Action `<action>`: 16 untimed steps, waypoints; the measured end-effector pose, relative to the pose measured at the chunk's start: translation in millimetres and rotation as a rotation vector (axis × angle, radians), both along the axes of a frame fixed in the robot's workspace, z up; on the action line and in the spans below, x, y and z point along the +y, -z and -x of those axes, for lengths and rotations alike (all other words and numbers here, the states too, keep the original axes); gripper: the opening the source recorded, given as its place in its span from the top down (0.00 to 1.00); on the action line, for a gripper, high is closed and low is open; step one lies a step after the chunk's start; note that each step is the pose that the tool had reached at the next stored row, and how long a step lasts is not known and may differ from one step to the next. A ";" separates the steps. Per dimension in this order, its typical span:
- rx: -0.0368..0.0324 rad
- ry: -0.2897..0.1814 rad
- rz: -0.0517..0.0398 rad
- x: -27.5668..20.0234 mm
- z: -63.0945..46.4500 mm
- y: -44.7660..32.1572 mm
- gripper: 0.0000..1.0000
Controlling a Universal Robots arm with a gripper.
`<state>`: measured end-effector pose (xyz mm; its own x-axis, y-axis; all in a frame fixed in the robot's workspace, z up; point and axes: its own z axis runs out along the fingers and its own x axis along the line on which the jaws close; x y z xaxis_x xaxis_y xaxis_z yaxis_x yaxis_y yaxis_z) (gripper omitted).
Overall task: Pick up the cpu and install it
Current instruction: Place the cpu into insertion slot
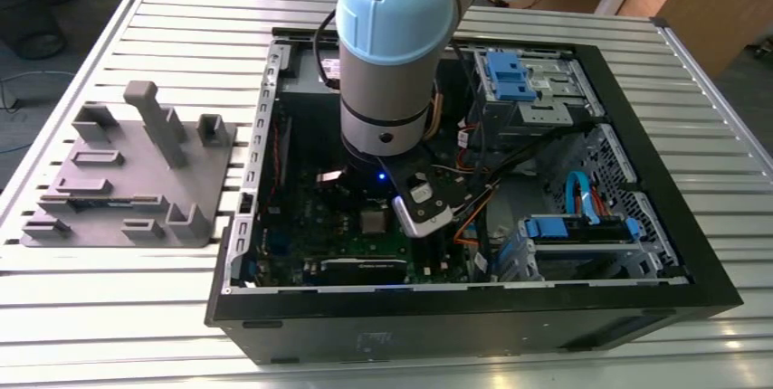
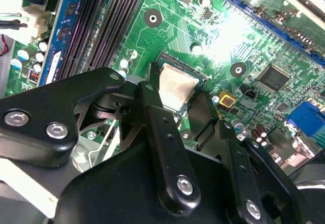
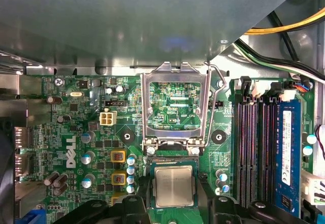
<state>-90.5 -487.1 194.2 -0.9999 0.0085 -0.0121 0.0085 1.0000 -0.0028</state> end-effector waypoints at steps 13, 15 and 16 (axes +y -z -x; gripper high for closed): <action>0.0000 -0.004 0.0000 0.0 0.0 0.0 0.51; 0.0001 -0.003 0.0001 0.0 0.0 0.0 0.52; 0.0001 -0.003 0.0002 0.0 0.0 0.0 0.59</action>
